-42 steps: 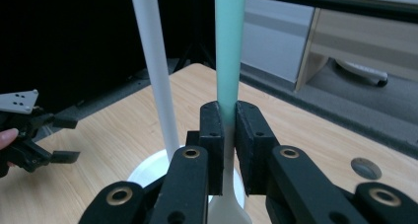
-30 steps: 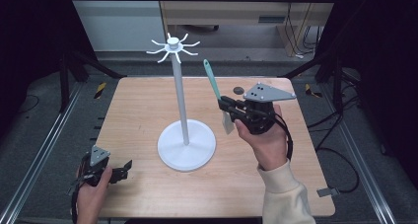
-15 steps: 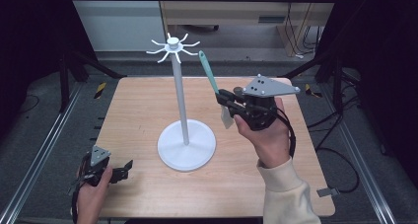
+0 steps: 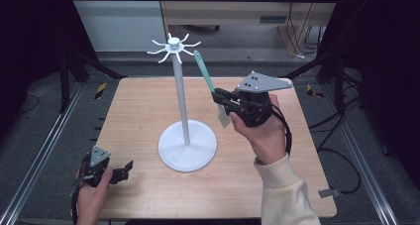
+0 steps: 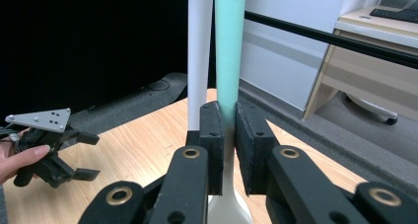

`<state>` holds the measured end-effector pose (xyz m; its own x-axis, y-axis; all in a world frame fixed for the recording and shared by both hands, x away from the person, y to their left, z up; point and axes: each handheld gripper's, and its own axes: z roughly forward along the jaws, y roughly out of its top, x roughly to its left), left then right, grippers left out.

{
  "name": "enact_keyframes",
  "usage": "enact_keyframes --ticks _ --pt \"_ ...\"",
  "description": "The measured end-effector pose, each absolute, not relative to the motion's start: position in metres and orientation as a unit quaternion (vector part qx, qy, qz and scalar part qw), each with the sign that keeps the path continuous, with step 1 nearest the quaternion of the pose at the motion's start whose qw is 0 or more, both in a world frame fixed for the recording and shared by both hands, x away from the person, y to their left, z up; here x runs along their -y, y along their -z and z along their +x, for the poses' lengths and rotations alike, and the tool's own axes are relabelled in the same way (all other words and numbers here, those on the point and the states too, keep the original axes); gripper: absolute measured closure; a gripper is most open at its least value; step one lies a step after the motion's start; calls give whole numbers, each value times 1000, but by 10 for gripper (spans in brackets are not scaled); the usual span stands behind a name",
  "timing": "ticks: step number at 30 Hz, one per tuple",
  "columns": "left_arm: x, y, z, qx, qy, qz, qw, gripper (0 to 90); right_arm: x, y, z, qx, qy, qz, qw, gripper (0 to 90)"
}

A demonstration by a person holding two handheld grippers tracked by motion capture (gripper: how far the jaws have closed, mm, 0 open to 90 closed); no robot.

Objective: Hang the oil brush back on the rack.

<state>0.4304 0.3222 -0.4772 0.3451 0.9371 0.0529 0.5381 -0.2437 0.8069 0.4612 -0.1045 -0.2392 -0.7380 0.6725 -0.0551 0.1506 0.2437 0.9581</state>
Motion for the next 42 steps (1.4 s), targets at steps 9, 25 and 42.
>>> enact_keyframes --ticks 9,25,42 --pt "-323 477 431 -502 -279 738 354 31 94 242 471 -757 -550 271 226 825" --pt "-323 477 431 -502 -278 738 356 31 76 251 483 -752 -561 273 214 826" --pt "-323 477 431 -503 -276 737 357 31 72 251 486 -750 -565 268 215 785"
